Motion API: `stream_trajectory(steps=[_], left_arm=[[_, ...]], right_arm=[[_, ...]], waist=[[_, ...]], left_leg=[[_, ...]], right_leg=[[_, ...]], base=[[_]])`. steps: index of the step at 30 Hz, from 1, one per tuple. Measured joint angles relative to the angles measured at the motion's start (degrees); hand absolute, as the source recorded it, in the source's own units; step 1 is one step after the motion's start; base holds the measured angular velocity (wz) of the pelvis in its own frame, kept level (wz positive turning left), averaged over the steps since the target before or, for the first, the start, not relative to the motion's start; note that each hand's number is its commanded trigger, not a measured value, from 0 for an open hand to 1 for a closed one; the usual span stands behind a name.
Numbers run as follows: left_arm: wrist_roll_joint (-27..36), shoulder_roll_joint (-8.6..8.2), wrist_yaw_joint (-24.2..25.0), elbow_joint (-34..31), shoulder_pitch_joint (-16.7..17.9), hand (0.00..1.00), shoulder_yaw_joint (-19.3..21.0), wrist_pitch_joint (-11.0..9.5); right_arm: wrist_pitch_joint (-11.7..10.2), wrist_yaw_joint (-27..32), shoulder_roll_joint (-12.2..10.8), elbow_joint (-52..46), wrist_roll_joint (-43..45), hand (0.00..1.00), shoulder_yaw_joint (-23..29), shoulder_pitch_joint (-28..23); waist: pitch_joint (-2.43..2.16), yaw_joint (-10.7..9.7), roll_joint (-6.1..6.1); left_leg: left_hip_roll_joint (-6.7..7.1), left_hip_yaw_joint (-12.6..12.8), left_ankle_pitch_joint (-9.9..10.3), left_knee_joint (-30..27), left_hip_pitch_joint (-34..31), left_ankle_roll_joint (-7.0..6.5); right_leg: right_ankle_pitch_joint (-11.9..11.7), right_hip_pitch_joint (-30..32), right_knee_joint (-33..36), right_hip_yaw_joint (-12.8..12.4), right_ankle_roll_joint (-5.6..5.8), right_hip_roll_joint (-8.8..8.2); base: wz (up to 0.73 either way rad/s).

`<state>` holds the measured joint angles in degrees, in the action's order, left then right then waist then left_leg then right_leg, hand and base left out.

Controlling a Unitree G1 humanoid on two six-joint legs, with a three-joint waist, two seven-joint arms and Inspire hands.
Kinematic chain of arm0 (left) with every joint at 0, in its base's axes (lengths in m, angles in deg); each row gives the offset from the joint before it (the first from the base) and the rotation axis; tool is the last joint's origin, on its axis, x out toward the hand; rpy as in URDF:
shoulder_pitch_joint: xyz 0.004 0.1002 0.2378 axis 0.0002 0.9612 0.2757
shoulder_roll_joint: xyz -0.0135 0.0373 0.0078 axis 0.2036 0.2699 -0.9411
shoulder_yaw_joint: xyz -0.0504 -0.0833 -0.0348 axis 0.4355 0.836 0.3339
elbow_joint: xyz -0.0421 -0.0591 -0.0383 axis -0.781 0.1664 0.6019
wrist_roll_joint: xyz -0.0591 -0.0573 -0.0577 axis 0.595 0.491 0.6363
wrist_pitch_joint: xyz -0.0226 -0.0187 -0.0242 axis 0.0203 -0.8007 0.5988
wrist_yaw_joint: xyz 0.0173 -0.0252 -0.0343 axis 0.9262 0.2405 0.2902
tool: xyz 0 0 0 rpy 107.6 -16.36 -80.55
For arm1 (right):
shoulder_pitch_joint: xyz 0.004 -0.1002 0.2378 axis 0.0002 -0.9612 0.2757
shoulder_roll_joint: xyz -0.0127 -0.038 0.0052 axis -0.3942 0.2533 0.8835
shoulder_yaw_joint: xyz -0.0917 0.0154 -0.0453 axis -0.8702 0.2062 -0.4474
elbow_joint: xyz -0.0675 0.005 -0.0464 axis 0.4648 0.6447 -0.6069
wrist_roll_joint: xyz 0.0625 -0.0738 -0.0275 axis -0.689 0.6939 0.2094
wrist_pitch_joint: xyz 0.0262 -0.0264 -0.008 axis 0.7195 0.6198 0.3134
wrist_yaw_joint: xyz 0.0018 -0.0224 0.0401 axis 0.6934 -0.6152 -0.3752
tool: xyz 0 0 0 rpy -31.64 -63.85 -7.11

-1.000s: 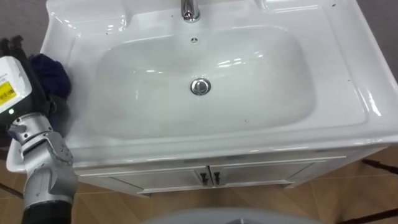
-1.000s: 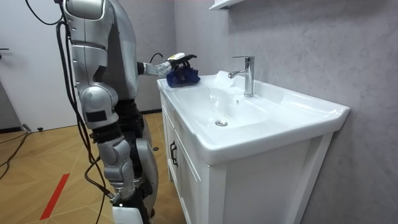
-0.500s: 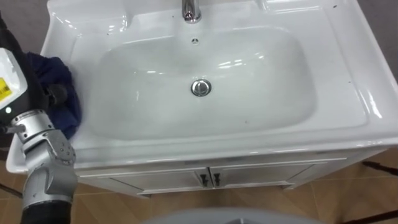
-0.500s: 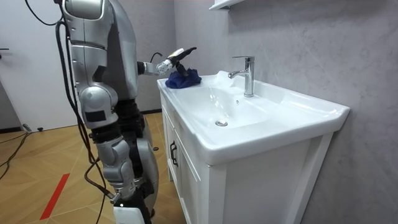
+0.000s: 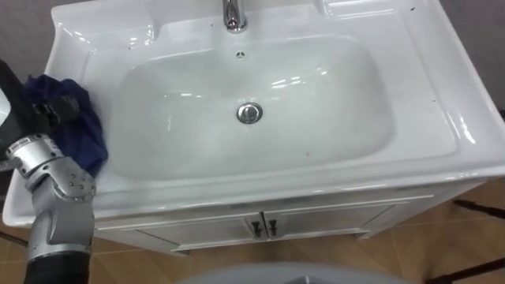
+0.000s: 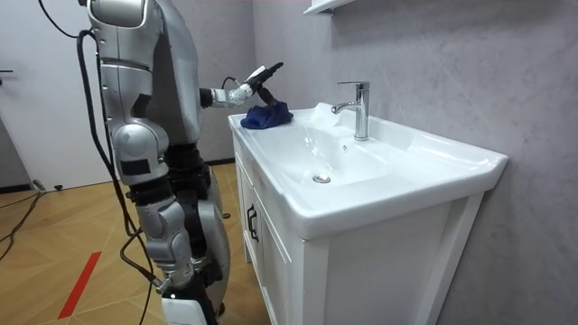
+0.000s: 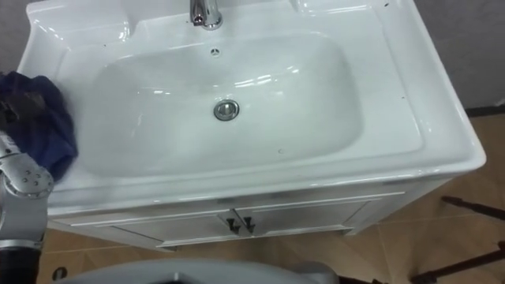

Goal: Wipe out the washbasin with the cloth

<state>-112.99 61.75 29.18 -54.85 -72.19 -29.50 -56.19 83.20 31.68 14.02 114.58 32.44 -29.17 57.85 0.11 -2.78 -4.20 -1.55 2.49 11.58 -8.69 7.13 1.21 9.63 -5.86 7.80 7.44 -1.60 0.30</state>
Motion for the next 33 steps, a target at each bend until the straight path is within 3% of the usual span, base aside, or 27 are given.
stream_trajectory(steps=[9,16,21,28,33], left_arm=[[3.54,0.6,-4.15,-2.06,-1.86,0.0,3.31,-1.69],[9.25,3.43,-6.31,-2.7,-2.97,0.0,8.27,-2.34],[11.68,3.49,-6.85,-3.43,-3.74,0.0,11.82,-2.35],[14.99,3.88,-6.91,-4.38,-3.74,0.0,16.12,-2.55],[18.02,6.32,-7.47,-3.52,-3.51,0.0,19.91,-3.1]], right_arm=[[-0.04,1.42,-0.23,0.05,0.37,0.0,0.1,-0.29],[-0.03,2.71,-0.17,-0.57,3.01,0.0,0.84,-0.85],[0.01,2.33,-0.01,-0.55,4.57,0.0,2.01,-0.75],[0.01,1.96,-0.1,-0.57,4.71,0.0,2.36,-1.28],[-0.04,2.71,-0.08,-0.4,4.79,0.0,3.46,-2.04]], waist=[[-0.03,0.15,0.32],[-0.41,0.93,-0.51],[-0.3,1.57,-1.34],[-0.22,2.45,-1.45],[-0.22,4.58,-1.68]], left_leg=[[0.1,-0.11,0.0,0.02,0.2,0.0],[0.14,-0.16,0.01,0.02,0.38,-0.01],[0.13,-0.49,0.01,0.01,0.54,-0.01],[0.17,-0.76,0.01,-0.02,0.38,-0.01],[0.21,-0.95,0.01,0.0,-0.3,-0.01]], right_leg=[[0.0,-0.02,-0.03,-0.71,0.01,0.01],[-0.02,-0.09,0.11,-0.73,0.05,-0.03],[-0.02,-0.23,0.35,-0.44,0.05,-0.07],[0.1,0.07,0.32,-0.15,0.22,-0.08],[0.22,0.32,0.83,-0.05,0.23,-0.14]], base=[[-0.04],[0.0],[0.03],[0.05],[0.01]])
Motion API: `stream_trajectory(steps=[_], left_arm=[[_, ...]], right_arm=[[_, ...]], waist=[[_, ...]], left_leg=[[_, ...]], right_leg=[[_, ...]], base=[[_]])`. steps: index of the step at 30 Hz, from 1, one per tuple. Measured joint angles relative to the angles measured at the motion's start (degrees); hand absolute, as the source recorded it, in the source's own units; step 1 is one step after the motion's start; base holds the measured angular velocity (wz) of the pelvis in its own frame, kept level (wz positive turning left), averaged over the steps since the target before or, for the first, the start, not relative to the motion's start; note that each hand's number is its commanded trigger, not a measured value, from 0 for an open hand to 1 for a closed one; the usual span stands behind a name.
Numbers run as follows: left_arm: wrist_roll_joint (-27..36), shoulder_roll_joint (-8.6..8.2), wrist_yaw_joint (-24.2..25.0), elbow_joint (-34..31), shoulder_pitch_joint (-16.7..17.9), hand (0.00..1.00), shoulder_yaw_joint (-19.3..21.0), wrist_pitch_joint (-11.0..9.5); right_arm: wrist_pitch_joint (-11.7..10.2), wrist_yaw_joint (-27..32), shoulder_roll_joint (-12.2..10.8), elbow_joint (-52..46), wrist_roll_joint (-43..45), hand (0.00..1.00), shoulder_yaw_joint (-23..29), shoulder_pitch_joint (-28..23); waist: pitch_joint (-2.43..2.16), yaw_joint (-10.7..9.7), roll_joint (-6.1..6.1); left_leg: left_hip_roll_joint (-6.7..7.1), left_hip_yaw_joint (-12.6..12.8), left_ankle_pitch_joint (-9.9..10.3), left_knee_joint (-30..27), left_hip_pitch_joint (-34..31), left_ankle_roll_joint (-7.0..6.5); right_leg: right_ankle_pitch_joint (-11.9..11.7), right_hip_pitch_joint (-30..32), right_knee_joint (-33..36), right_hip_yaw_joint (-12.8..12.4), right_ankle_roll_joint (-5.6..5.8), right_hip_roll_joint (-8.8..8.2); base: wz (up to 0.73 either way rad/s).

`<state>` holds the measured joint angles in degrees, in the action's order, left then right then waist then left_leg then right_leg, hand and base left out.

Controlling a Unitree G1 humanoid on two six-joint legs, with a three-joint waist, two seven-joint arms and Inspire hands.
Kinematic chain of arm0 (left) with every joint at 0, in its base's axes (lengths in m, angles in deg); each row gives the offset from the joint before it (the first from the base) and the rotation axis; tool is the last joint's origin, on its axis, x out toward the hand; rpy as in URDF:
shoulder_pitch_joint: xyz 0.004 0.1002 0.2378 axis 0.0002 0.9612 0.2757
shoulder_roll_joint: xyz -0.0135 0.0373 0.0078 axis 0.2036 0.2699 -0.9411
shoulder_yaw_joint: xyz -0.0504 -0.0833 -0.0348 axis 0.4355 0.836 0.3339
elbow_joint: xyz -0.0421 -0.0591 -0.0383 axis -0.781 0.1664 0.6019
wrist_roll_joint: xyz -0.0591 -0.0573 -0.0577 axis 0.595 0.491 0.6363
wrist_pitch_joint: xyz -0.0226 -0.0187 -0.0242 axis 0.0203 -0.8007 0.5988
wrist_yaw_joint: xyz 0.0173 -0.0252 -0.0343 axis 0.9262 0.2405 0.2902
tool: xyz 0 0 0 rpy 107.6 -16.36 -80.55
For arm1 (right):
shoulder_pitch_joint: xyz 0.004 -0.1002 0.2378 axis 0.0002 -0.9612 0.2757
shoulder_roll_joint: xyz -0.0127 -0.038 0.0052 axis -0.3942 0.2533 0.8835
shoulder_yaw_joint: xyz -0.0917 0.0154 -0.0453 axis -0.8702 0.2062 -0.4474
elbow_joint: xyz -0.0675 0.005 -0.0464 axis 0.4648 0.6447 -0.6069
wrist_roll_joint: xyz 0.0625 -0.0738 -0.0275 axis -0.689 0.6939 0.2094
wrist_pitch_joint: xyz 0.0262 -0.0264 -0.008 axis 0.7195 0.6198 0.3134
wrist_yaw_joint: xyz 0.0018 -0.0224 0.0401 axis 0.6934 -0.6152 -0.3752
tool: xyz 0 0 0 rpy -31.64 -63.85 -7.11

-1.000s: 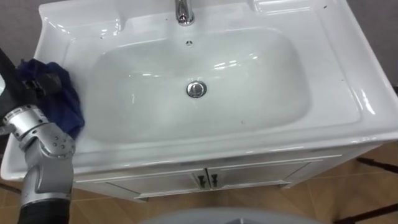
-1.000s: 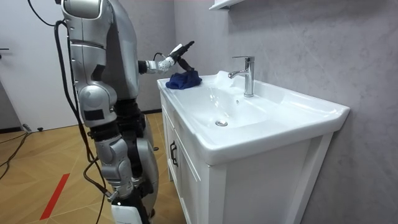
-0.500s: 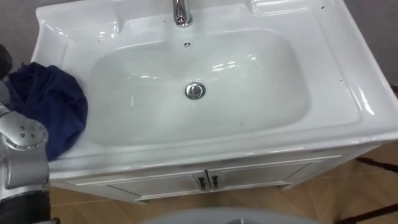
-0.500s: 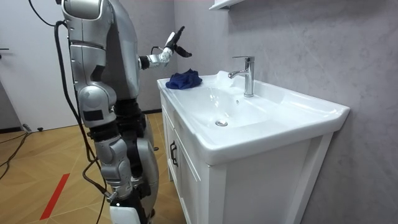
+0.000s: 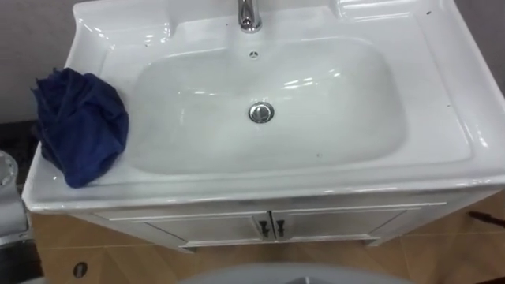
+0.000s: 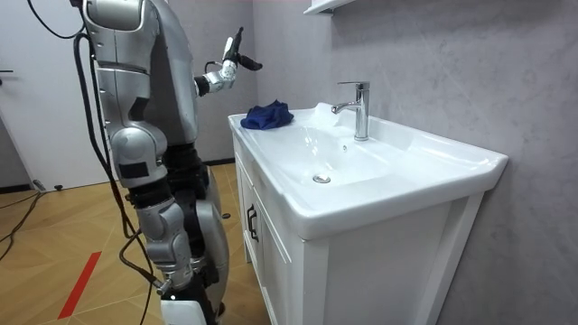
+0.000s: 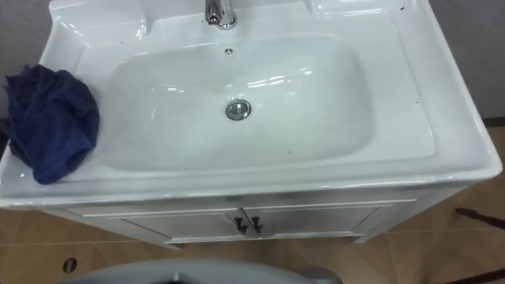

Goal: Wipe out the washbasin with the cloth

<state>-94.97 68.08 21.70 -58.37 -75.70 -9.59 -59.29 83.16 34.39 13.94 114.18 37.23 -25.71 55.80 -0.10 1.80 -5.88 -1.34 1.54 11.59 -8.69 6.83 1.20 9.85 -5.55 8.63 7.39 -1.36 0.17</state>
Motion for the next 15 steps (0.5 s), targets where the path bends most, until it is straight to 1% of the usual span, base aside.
stream_trajectory(steps=[2,3,5,7,8,9,10,11,12,13,14,15], left_arm=[[1.44,0.23,-0.37,0.04,0.6,0.0,1.56,0.0],[3.15,0.23,-0.49,0.09,1.54,0.0,2.47,-0.01],[5.33,0.23,-0.54,1.09,3.43,0.0,2.61,-0.02],[6.15,0.16,-0.48,2.6,7.41,0.0,2.6,-0.02],[6.42,0.11,-0.49,2.89,8.47,0.0,2.6,-0.02],[6.35,0.09,-0.49,4.21,9.81,0.0,2.61,-0.02],[6.39,-0.1,-0.58,5.84,11.07,0.0,2.93,-0.02],[6.46,-0.45,-0.67,6.52,12.05,0.0,3.14,-0.04],[6.46,-1.52,-0.82,8.18,13.87,0.0,3.07,-0.28],[6.94,-3.02,-1.13,10.05,15.5,0.0,2.67,-0.34],[7.92,-3.74,-1.27,10.83,16.1,0.0,2.38,-0.35],[9.36,-5.18,-1.45,12.25,16.75,0.0,2.26,-0.35]], right_arm=[[0.02,0.04,0.0,-0.17,0.05,0.0,0.03,-0.35],[0.05,0.05,0.08,-0.2,0.1,0.0,0.01,-0.34],[0.06,0.08,0.28,-0.2,0.59,0.0,-0.07,-0.37],[0.04,0.17,0.32,-0.41,1.98,0.0,-0.09,-0.37],[0.04,0.32,0.32,-0.51,2.19,0.0,-0.08,-0.45],[0.06,0.64,0.3,-0.71,2.88,0.0,-0.08,-0.5],[0.11,0.99,0.29,-0.95,5.44,0.0,-0.05,-0.81],[0.18,1.06,0.35,-1.43,6.96,0.0,-0.06,-0.61],[0.08,1.05,0.62,-2.1,8.21,0.0,-0.12,-0.59],[0.07,1.15,0.99,-2.1,8.22,0.0,-0.31,-0.66],[0.08,1.19,1.13,-2.19,8.16,0.0,-0.63,-0.65],[0.06,1.28,1.09,-2.6,8.14,0.0,-1.09,-0.76]], waist=[[0.0,0.46,0.01],[-0.01,1.0,-0.01],[-0.04,1.84,-0.1],[-0.01,2.02,0.09],[0.01,2.11,0.09],[0.0,2.97,0.02],[-0.26,3.69,0.34],[-0.33,4.05,0.45],[-0.37,4.59,0.35],[-0.42,4.68,0.36],[-0.46,4.74,0.34],[-0.5,4.88,0.53]], left_leg=[[0.06,-0.2,0.0,0.0,-0.21,0.0],[0.11,-0.31,0.0,0.0,-0.22,0.0],[0.18,-0.82,0.0,-0.02,-0.24,0.0],[0.32,-1.72,0.0,-0.03,-0.3,-0.01],[0.37,-1.91,0.0,-0.03,-0.35,0.0],[0.39,-2.0,0.0,-0.05,-0.39,0.0],[0.4,-2.21,0.0,-0.09,-0.41,0.0],[0.44,-2.52,0.0,-0.08,-0.42,0.0],[0.59,-3.11,-0.01,-0.11,-0.45,-0.01],[0.86,-3.72,-0.01,-0.14,-0.49,-0.01],[0.98,-3.9,-0.01,-0.15,-0.52,-0.01],[1.17,-4.53,-0.01,-0.24,-0.56,-0.02]], right_leg=[[0.01,0.07,0.01,0.5,0.02,-0.12],[0.06,0.15,0.01,0.51,0.04,-0.16],[0.16,-0.08,-0.03,0.9,0.09,-0.23],[0.35,-0.47,-0.2,2.11,0.12,-0.39],[0.41,-0.51,-0.26,2.29,0.14,-0.41],[0.43,-0.32,-0.65,2.32,0.13,-0.41],[0.44,-0.24,-0.76,2.42,0.11,-0.42],[0.49,-0.24,-0.71,2.64,0.09,-0.5],[0.54,-0.36,-0.75,3.22,0.14,-0.67],[0.68,-0.61,-0.77,3.86,0.35,-0.91],[0.75,-0.78,-0.76,4.01,0.45,-1.0],[0.83,-1.11,-0.91,4.51,0.56,-1.12]], base=[[0.11],[0.0],[0.05],[0.22],[0.2],[0.13],[0.09],[0.07],[0.18],[0.23],[0.33],[0.29]])
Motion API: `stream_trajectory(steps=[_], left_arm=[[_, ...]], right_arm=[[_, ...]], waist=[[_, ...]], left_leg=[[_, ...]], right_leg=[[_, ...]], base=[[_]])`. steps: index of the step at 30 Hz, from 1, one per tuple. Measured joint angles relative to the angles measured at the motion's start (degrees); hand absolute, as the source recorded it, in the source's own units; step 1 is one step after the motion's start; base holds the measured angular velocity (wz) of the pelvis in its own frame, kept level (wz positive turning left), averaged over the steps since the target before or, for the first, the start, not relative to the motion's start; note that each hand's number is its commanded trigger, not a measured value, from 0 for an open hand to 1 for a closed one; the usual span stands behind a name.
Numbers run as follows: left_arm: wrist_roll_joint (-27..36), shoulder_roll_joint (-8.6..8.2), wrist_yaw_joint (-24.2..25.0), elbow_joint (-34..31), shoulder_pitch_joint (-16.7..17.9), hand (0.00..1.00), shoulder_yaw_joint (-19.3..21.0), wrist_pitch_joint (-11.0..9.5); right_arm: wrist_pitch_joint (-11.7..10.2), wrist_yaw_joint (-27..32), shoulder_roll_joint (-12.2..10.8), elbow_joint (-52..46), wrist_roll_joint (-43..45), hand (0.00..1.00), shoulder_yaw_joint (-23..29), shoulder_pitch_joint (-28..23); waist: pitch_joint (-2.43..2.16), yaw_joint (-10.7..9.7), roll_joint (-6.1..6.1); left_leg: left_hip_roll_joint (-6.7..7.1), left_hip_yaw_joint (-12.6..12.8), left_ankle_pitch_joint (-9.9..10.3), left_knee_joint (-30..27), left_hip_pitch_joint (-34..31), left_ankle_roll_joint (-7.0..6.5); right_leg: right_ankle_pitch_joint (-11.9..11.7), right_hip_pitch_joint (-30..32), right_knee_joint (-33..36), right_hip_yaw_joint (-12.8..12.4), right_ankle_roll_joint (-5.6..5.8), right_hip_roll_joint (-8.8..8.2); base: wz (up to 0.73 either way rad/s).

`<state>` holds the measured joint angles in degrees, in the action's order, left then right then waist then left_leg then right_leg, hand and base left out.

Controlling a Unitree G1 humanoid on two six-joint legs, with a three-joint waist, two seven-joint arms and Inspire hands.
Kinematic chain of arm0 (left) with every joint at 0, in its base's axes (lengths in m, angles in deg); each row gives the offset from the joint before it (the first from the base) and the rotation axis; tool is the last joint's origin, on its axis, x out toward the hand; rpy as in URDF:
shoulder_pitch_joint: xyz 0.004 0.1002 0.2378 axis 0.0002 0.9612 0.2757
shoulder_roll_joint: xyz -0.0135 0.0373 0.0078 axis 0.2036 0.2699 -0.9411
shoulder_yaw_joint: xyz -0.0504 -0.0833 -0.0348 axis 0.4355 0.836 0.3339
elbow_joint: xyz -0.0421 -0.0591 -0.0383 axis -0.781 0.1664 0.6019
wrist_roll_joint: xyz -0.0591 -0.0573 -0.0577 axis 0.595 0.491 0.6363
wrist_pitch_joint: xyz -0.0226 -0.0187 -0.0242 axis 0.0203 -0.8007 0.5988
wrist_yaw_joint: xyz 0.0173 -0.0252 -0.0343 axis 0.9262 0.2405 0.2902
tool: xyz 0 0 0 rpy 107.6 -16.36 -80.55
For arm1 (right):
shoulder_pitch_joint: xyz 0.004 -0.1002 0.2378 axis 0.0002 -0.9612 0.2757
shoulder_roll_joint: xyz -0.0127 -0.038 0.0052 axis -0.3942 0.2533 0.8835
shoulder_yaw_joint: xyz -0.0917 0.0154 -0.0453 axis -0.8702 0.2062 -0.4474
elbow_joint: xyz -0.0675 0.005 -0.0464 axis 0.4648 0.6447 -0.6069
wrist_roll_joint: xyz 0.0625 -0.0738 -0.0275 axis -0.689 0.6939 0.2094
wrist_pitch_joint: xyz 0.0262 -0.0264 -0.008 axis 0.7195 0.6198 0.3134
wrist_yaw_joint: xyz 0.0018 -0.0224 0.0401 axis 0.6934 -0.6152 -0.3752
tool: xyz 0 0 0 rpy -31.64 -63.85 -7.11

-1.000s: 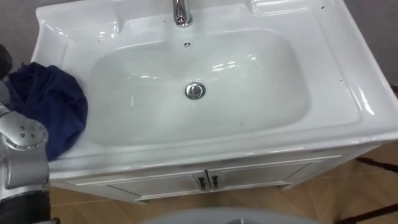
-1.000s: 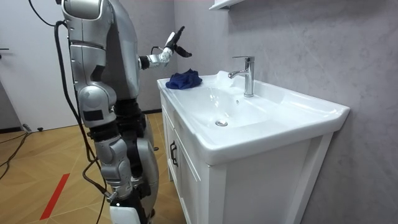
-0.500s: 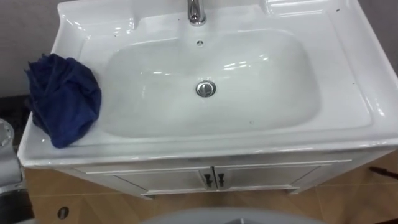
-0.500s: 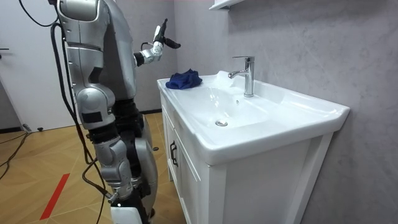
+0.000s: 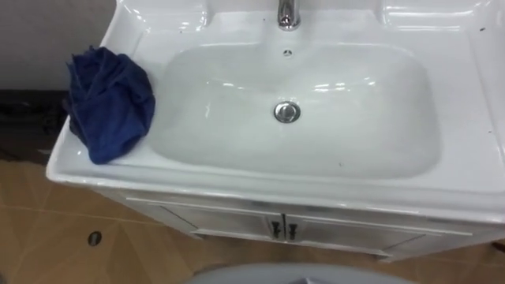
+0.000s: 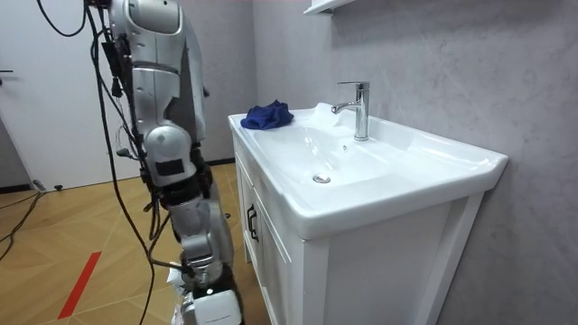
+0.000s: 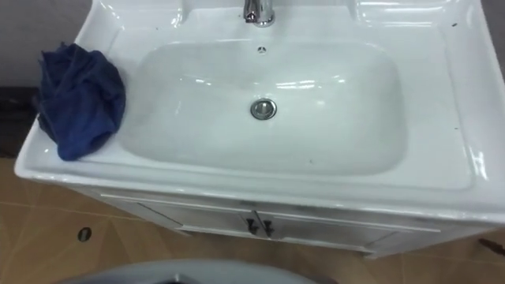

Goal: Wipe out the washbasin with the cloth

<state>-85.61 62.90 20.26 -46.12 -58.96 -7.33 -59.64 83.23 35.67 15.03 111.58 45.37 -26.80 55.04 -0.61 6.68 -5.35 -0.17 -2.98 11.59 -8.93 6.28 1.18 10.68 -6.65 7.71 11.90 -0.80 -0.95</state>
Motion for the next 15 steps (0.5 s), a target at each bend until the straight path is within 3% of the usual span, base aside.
stream_trajectory(steps=[2,3,6,8,10,15], left_arm=[[0.6,-1.77,-0.75,2.74,1.3,0.0,-0.35,-0.35],[1.08,-2.88,-1.28,5.11,1.77,0.0,-1.33,-0.47],[3.44,-5.22,-1.44,11.2,2.04,0.0,-5.74,-1.25],[3.93,-5.39,-1.18,17.49,2.84,0.0,-9.93,-1.68],[5.54,-5.94,0.01,23.75,2.98,0.0,-13.95,-1.68],[5.99,-7.31,3.75,35.14,2.92,0.0,-17.79,-1.48]], right_arm=[[0.0,0.03,-0.11,-0.13,0.65,0.0,-1.28,1.08],[-0.03,-0.05,-0.11,-0.08,1.43,0.0,-1.94,1.49],[-0.58,-0.69,-0.08,-0.55,2.93,0.0,-3.92,2.02],[-0.63,-1.05,0.04,-1.53,3.35,0.0,-4.98,2.09],[-0.66,-1.34,-0.41,-1.81,4.09,0.0,-6.89,2.12],[-0.58,-1.34,-0.61,-0.48,8.08,0.0,-7.59,1.45]], waist=[[0.08,0.84,0.97],[-0.25,1.18,1.46],[-0.06,1.51,2.13],[-0.16,1.5,2.8],[0.03,1.4,3.65],[0.18,0.8,4.97]], left_leg=[[0.06,-0.34,0.0,-0.06,-0.25,0.0],[0.17,-0.72,0.01,-0.47,-0.76,-0.01],[0.51,-2.31,-0.1,-0.63,-1.0,-0.19],[0.57,-2.31,-0.11,-0.67,-0.69,-0.2],[0.57,-2.34,-0.11,-0.71,-0.78,-0.2],[0.81,-2.33,-0.09,-0.48,-0.11,-0.22]], right_leg=[[0.12,0.05,0.0,0.64,0.03,-0.1],[0.13,0.19,-0.04,0.98,0.02,-0.2],[0.4,-0.31,-0.01,2.65,0.13,-0.52],[0.54,-0.68,0.17,2.73,0.16,-0.65],[0.58,-0.77,0.09,3.0,0.15,-0.6],[0.77,-1.67,0.08,2.81,0.43,-0.85]], base=[[0.19],[0.18],[0.28],[0.07],[0.04],[0.01]])
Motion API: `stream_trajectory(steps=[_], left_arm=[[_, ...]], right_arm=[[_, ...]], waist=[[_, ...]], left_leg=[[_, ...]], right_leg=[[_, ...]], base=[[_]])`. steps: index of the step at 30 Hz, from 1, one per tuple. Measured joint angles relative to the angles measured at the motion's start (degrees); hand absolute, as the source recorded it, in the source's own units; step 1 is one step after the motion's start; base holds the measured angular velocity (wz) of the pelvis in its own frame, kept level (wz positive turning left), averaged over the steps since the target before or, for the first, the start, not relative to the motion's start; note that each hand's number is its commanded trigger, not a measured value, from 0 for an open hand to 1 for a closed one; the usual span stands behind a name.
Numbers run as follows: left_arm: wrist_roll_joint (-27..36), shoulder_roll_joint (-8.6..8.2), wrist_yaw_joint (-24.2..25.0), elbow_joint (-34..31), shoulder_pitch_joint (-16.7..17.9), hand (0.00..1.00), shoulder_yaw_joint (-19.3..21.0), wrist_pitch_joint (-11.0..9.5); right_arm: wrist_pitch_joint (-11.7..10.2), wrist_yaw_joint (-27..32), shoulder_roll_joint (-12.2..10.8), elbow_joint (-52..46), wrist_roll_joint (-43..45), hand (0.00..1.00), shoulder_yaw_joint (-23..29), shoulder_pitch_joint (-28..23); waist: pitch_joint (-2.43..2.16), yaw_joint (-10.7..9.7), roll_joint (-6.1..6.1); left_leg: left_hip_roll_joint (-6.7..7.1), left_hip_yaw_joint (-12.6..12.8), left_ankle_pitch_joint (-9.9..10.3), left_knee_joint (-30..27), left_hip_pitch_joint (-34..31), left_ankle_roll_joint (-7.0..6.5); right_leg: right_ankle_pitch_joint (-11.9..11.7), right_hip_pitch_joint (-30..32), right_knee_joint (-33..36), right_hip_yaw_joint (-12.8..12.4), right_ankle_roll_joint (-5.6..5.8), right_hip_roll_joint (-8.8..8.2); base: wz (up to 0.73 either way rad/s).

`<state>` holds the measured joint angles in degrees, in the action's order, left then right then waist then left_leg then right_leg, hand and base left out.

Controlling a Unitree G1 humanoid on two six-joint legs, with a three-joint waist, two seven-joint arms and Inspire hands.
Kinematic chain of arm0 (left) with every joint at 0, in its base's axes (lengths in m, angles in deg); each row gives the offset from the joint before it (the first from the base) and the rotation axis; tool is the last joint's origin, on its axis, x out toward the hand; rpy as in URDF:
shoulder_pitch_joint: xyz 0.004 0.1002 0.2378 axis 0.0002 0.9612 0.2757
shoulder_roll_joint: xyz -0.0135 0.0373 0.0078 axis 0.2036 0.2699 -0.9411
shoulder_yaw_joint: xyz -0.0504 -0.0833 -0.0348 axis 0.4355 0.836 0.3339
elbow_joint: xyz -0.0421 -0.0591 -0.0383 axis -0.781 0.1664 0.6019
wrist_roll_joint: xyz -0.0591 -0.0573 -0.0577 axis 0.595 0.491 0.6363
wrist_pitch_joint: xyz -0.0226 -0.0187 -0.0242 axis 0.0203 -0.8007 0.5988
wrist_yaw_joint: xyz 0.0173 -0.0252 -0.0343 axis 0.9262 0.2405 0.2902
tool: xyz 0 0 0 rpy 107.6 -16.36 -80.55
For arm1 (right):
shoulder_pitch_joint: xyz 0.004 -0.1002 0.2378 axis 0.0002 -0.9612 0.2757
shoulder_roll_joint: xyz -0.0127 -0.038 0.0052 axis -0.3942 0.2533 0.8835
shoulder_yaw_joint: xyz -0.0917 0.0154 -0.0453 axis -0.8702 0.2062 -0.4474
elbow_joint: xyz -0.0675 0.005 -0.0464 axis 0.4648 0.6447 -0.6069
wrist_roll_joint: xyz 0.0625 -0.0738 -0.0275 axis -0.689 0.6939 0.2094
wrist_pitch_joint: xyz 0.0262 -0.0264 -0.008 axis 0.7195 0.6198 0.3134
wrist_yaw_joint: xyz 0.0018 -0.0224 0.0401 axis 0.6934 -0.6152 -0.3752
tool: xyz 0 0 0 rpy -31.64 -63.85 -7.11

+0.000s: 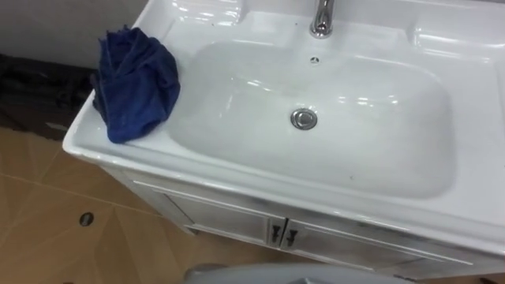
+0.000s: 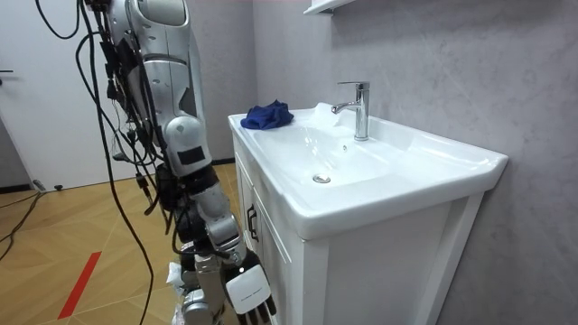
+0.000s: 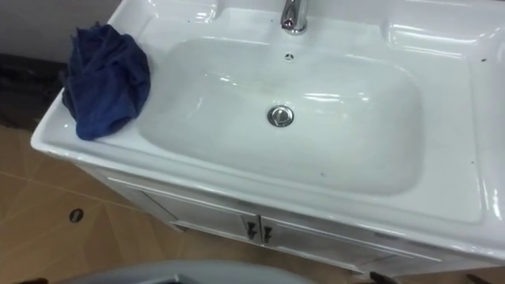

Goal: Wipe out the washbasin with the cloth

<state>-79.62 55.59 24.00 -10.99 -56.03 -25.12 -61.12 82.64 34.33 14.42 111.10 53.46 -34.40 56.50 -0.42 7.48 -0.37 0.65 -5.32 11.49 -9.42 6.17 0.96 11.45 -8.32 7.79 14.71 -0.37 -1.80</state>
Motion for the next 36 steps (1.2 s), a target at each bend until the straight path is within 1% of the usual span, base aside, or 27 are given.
stream_trajectory(steps=[1,2,4,5,6,7,9,13,14,16,19,20,22,26,27,31,33,36], left_arm=[[0.03,-0.81,0.77,1.6,-0.15,0.0,-0.09,0.12],[0.03,-1.02,1.09,2.82,-0.21,0.0,-0.26,0.12],[0.04,-1.11,2.96,7.35,-0.7,0.0,-2.57,0.73],[0.05,-1.15,3.65,8.11,-0.99,0.0,-3.08,1.03],[0.04,-1.29,5.16,9.69,-1.27,0.0,-3.75,1.53],[0.04,-1.34,6.75,11.32,-1.58,0.0,-4.42,2.18],[0.03,-1.69,9.03,12.71,-2.56,0.0,-4.76,2.66],[-0.15,-1.87,14.22,14.62,-4.12,0.0,-8.38,3.83],[-0.23,-1.93,15.11,14.87,-4.38,0.0,-8.71,3.96],[-0.85,-2.2,18.5,15.58,-5.65,0.0,-9.89,5.09],[-1.29,-2.25,21.18,15.83,-6.41,0.0,-11.26,5.55],[-1.39,-2.28,21.53,15.9,-6.55,0.0,-11.28,5.71],[-1.79,-2.31,22.73,16.4,-6.78,0.0,-11.31,6.3],[-2.88,-2.31,24.41,17.27,-7.21,0.0,-11.3,7.45],[-2.93,-2.31,25.19,17.35,-7.19,0.0,-11.26,7.71],[-2.92,-2.3,27.64,17.73,-7.32,0.0,-11.2,9.76],[-3.29,-2.28,28.43,17.74,-7.33,0.0,-11.1,10.03],[-4.64,-2.29,29.99,17.75,-7.34,0.0,-11.15,10.21]], right_arm=[[0.15,-0.14,-0.06,0.92,0.79,0.0,0.01,0.0],[0.2,-0.27,-0.12,1.58,1.05,0.0,-0.07,0.02],[0.81,-0.66,-0.64,3.24,1.97,0.0,-0.84,-0.06],[1.08,-0.7,-0.82,3.32,2.04,0.0,-0.88,-0.24],[1.56,-0.73,-0.8,3.37,2.17,0.0,-0.79,-0.26],[1.83,-0.83,-0.8,3.39,2.86,0.0,-0.83,-0.26],[1.93,-1.15,-0.97,3.49,3.73,0.0,-1.13,-0.3],[1.97,-1.47,-1.52,4.19,3.97,0.0,-2.58,-0.28],[1.97,-1.43,-1.6,4.2,4.02,0.0,-2.58,-0.3],[2.03,-0.86,-1.89,4.4,4.51,0.0,-2.56,-0.3],[2.06,-0.37,-2.18,4.83,5.03,0.0,-2.58,-0.29],[2.13,-0.33,-2.24,4.87,5.15,0.0,-2.57,-0.28],[2.73,-0.32,-2.47,4.87,5.23,0.0,-2.56,0.03],[3.5,-0.63,-2.86,5.04,5.41,0.0,-2.58,0.01],[4.01,-0.87,-3.15,5.29,5.85,0.0,-2.52,0.01],[5.25,-1.72,-3.48,6.17,6.39,0.0,-2.46,0.18],[5.69,-2.06,-3.48,6.31,6.47,0.0,-2.04,0.29],[5.69,-2.38,-3.5,6.31,6.46,0.0,-1.92,0.3]], waist=[[0.01,-0.44,0.02],[0.01,-0.74,0.04],[0.04,-1.46,0.08],[0.04,-1.77,0.12],[0.05,-2.52,0.14],[0.07,-2.84,0.17],[0.08,-3.01,0.25],[0.16,-4.23,0.75],[0.16,-4.31,0.85],[0.26,-4.49,1.04],[0.34,-4.66,1.15],[0.34,-4.75,1.15],[0.38,-5.76,1.16],[0.42,-6.06,1.21],[0.43,-6.06,1.22],[0.47,-6.07,1.2],[0.55,-6.09,1.35],[0.65,-6.05,1.55]], left_leg=[[0.05,-0.12,0.1,0.11,0.01,-0.17],[0.05,-0.12,0.17,0.15,0.02,-0.29],[0.06,0.06,0.33,0.13,0.42,-0.56],[0.08,0.06,0.4,0.06,0.48,-0.67],[0.08,0.1,0.57,-0.09,0.44,-0.92],[0.08,0.31,0.58,-0.1,0.45,-0.93],[0.09,0.44,0.58,-0.09,0.48,-0.94],[0.05,0.69,0.58,-0.12,0.46,-0.93],[0.03,0.81,0.58,-0.16,0.47,-0.93],[0.0,1.53,0.58,-0.21,0.59,-0.93],[-0.01,2.19,0.58,-0.15,1.04,-0.93],[0.0,2.2,0.58,-0.14,1.1,-0.93],[0.01,2.22,0.58,-0.08,1.24,-0.94],[-0.02,3.06,0.58,-0.09,1.45,-0.94],[0.0,3.17,0.58,-0.07,1.51,-0.94],[0.01,3.61,0.58,-0.03,1.84,-0.94],[0.02,3.64,0.58,0.03,1.96,-0.94],[0.01,3.69,0.58,0.1,2.1,-0.94]], right_leg=[[0.05,0.01,0.0,0.05,0.08,-0.05],[0.08,0.0,0.01,0.11,0.14,-0.05],[0.13,-0.43,0.06,0.17,0.23,-0.11],[0.17,-0.56,0.06,0.23,0.29,-0.12],[0.24,-0.63,0.06,0.34,0.37,-0.15],[0.24,-0.62,0.06,0.27,0.38,-0.2],[0.24,-0.56,0.13,0.13,0.39,-0.24],[0.25,-0.7,0.2,-0.1,0.39,-0.15],[0.25,-0.66,0.2,-0.2,0.39,-0.15],[0.25,-0.48,0.19,-0.59,0.39,-0.18],[0.26,-0.66,0.22,-1.17,0.41,-0.21],[0.26,-0.67,0.21,-1.28,0.41,-0.2],[0.27,-0.68,0.21,-1.45,0.43,-0.2],[0.27,-0.66,0.21,-2.13,0.44,-0.19],[0.28,-0.66,0.21,-2.24,0.45,-0.21],[0.31,-0.65,0.31,-3.01,0.5,-0.21],[0.39,-0.71,0.4,-3.17,0.58,-0.22],[0.43,-0.7,0.47,-3.46,0.58,-0.19]], base=[[0.07],[0.04],[0.0],[0.04],[0.0],[0.0],[-0.02],[-0.01],[-0.06],[-0.07],[-0.09],[-0.09],[-0.05],[-0.09],[-0.04],[-0.08],[-0.02],[0.0]])
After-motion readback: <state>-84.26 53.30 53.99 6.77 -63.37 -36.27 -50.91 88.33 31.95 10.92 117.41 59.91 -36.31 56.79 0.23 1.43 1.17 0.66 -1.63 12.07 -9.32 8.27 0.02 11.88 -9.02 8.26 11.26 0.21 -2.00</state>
